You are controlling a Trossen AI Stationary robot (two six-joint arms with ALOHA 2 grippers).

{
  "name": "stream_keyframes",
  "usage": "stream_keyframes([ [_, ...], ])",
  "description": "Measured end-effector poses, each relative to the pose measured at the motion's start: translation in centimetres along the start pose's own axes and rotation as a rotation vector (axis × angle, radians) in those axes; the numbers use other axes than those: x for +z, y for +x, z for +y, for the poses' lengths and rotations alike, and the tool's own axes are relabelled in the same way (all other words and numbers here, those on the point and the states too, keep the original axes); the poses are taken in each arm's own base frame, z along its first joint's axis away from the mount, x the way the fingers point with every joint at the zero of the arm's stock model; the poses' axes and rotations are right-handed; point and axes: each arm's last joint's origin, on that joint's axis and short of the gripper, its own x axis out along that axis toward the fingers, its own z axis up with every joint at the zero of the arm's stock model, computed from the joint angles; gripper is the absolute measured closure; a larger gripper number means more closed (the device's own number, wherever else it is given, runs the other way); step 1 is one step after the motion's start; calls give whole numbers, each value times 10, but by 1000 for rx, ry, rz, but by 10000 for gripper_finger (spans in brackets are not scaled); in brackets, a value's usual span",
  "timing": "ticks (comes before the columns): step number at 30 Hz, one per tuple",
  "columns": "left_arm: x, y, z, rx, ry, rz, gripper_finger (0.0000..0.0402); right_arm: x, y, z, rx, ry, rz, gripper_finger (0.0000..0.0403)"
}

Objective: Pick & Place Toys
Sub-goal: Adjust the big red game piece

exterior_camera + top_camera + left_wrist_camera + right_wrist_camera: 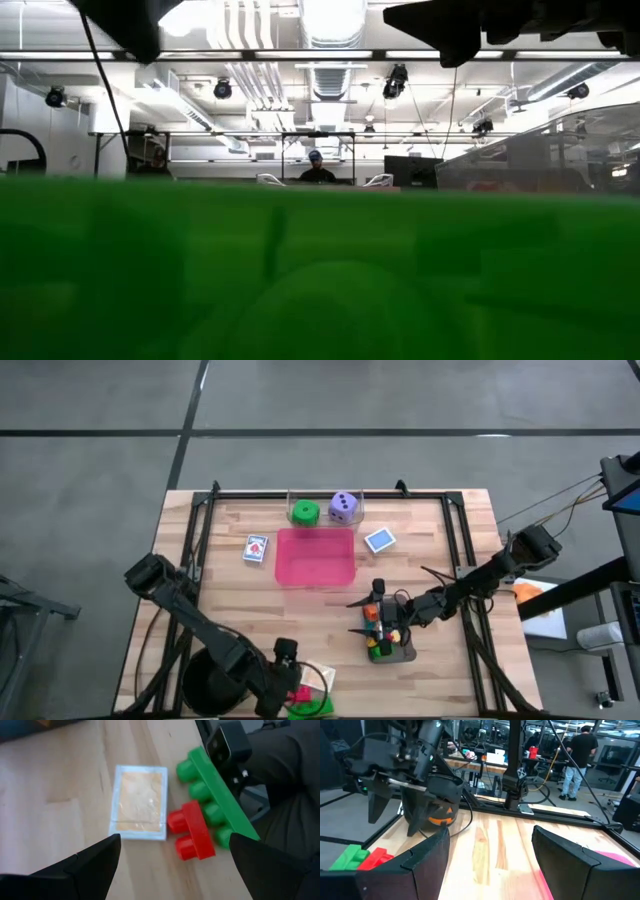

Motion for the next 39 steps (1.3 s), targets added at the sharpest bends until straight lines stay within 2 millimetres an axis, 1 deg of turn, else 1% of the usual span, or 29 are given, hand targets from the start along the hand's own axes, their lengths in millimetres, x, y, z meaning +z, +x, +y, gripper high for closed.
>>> stream_keyframes([
  [8,-8,16,-13,-13,29,16,28,0,0,1,1,20,4,121],
  [13,-12,30,-15,-37,37,52,28,-1,0,1,-11,17,9,121],
  [21,-11,32,-14,-44,22,39,28,-2,0,1,-11,14,16,121],
  [24,-10,38,-16,-54,9,22,28,-2,0,1,-11,14,16,121],
  [29,-15,51,-18,-75,5,57,28,-2,0,1,-10,12,19,121],
  [39,-15,54,-16,-67,-20,67,28,-2,0,1,-11,12,19,121],
])
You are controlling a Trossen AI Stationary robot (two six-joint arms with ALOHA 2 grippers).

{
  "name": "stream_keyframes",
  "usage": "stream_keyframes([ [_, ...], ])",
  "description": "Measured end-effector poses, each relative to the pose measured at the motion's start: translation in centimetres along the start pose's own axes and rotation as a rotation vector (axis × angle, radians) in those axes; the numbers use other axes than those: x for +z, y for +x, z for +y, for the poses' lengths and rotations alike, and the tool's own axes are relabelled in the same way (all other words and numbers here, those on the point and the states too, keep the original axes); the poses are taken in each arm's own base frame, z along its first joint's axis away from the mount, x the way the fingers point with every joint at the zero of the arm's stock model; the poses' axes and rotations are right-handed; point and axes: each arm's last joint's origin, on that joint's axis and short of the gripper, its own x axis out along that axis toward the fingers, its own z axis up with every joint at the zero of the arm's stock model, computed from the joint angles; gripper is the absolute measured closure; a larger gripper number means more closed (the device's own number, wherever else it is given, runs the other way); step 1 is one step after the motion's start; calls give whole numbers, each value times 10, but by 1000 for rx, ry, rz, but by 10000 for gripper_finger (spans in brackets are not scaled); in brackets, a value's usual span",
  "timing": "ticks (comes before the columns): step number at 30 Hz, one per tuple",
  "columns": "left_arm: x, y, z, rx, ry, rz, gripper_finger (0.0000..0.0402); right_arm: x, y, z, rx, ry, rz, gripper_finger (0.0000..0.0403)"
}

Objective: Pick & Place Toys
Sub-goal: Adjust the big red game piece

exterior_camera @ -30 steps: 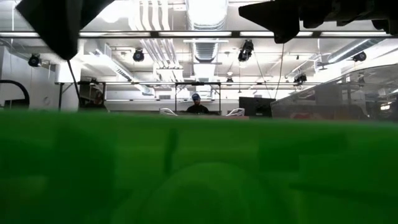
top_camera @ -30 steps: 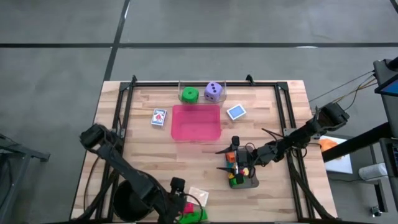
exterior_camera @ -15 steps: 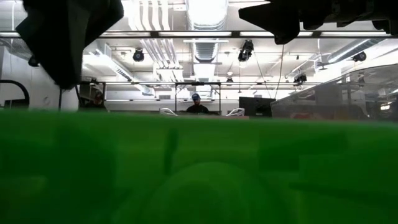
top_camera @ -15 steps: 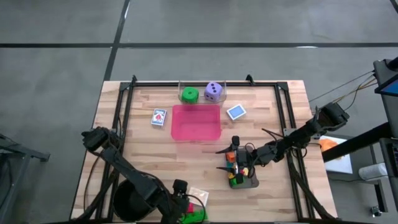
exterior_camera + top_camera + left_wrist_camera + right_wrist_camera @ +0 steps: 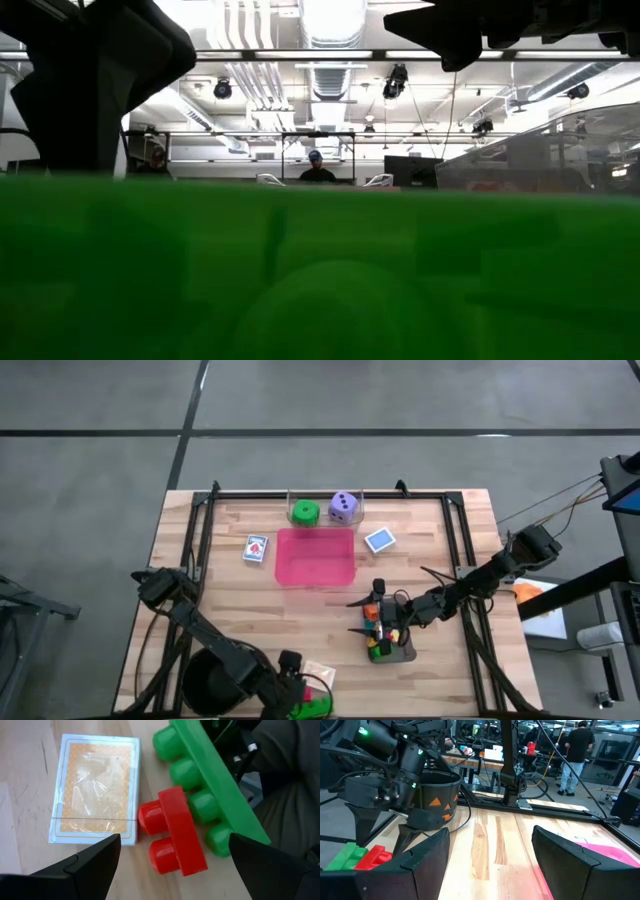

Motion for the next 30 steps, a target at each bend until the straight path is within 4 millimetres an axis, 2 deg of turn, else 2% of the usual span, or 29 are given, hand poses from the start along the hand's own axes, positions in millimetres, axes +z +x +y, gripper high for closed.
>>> stream_keyframes([
  [15,-9,6,10,51,-47,36,28,0,0,0,0,0,0,121],
  [22,-13,6,21,167,-46,65,28,0,0,0,-3,-1,0,121],
  [30,-17,5,44,335,-48,136,28,0,0,0,-3,0,0,121],
])
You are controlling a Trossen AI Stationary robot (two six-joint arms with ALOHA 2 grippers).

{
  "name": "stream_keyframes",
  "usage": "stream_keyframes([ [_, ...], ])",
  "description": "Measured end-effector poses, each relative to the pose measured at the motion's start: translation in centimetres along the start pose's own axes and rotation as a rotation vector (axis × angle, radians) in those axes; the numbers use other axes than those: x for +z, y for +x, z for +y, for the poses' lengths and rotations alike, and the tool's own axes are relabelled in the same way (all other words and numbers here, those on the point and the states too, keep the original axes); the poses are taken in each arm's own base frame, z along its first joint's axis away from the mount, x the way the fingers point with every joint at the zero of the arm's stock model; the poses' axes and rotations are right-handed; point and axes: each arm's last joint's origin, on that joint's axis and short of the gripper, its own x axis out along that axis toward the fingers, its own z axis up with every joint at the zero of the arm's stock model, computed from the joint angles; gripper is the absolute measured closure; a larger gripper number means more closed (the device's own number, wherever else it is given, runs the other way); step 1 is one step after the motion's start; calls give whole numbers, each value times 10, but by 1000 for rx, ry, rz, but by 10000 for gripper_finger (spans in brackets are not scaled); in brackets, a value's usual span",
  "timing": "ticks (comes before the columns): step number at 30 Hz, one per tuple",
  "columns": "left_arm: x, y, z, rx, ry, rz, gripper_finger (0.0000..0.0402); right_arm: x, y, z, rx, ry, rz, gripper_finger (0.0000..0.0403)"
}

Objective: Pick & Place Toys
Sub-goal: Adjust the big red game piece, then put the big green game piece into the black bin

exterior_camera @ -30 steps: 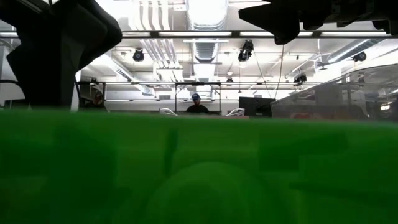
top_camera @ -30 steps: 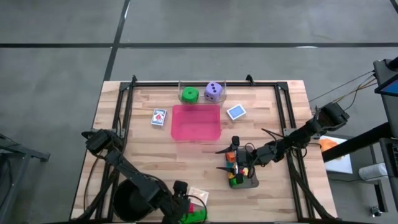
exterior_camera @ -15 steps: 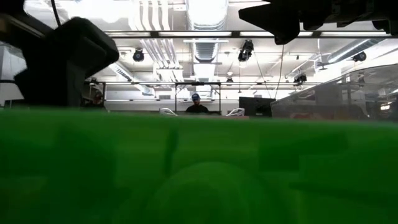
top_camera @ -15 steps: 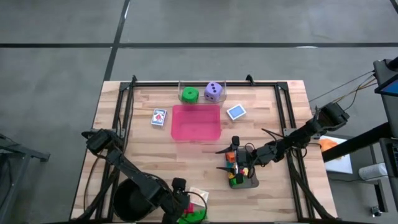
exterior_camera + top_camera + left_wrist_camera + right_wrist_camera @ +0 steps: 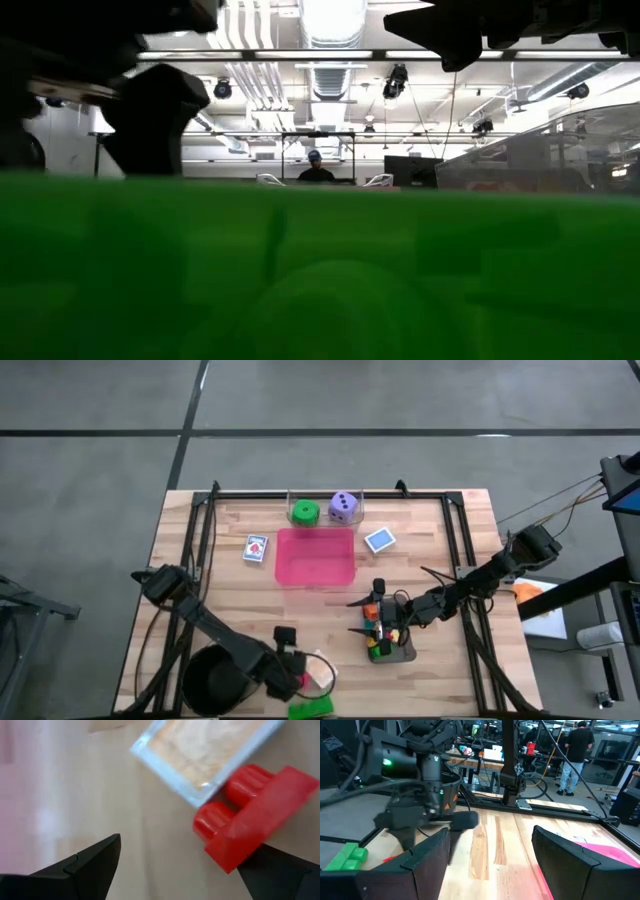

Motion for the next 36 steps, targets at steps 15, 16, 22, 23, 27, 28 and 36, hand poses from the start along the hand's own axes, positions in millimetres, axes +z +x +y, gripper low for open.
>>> stream_keyframes([
  [15,10,-40,16,-48,-40,-71,28,0,0,0,0,2,0,121],
  [16,11,-45,16,-56,-42,-83,28,0,0,0,0,2,0,121],
  [22,12,-56,9,-144,-68,-117,28,0,0,0,0,2,1,121],
  [23,13,-56,7,-175,-73,-125,28,0,0,0,0,2,1,121],
  [27,18,-58,-6,-302,-98,-169,28,0,0,0,0,2,1,121],
  [28,18,-59,-8,-324,-100,-176,28,0,0,0,0,2,1,121],
  [36,19,-58,-24,-420,-136,-207,28,-1,0,0,1,20,7,121],
])
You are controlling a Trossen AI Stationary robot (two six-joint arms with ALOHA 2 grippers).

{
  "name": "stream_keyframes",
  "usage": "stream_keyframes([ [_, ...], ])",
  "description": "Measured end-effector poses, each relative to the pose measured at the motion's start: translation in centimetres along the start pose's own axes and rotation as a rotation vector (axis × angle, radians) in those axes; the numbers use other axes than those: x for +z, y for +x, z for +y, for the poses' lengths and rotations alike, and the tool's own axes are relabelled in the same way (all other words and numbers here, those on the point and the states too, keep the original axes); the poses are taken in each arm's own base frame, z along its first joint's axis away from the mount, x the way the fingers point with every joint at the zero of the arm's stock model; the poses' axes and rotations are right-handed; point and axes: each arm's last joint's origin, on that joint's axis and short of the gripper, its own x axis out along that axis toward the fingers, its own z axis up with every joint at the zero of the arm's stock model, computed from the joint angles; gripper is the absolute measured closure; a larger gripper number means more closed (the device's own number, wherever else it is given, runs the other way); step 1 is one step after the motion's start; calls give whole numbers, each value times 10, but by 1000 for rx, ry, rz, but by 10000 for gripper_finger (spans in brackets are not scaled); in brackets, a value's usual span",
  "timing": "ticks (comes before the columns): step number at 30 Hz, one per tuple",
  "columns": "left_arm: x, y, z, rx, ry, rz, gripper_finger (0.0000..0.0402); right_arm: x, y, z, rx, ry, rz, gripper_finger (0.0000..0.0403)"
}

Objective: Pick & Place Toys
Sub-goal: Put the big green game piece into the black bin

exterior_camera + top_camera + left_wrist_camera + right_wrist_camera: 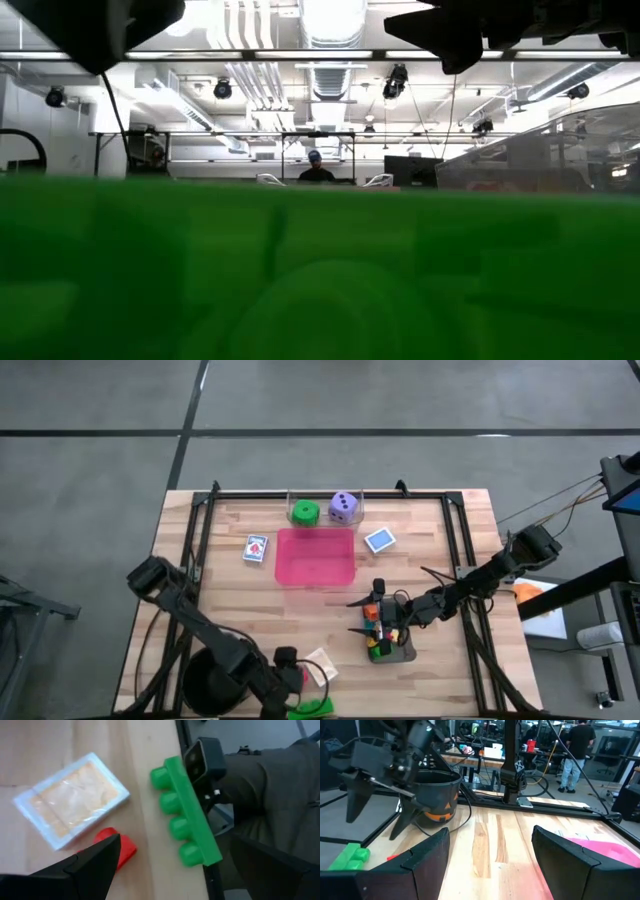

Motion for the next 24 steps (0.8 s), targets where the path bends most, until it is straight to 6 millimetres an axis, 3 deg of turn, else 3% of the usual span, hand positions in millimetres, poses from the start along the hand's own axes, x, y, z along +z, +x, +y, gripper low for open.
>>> stream_keyframes([
  [7,-5,19,-6,-5,-14,26,28,-2,0,-3,-89,7,16,121],
  [19,-10,21,-13,-2,-34,17,28,-1,-5,4,-171,104,8,121],
  [24,-13,37,-21,-6,-21,46,28,0,-8,10,-208,104,3,121],
])
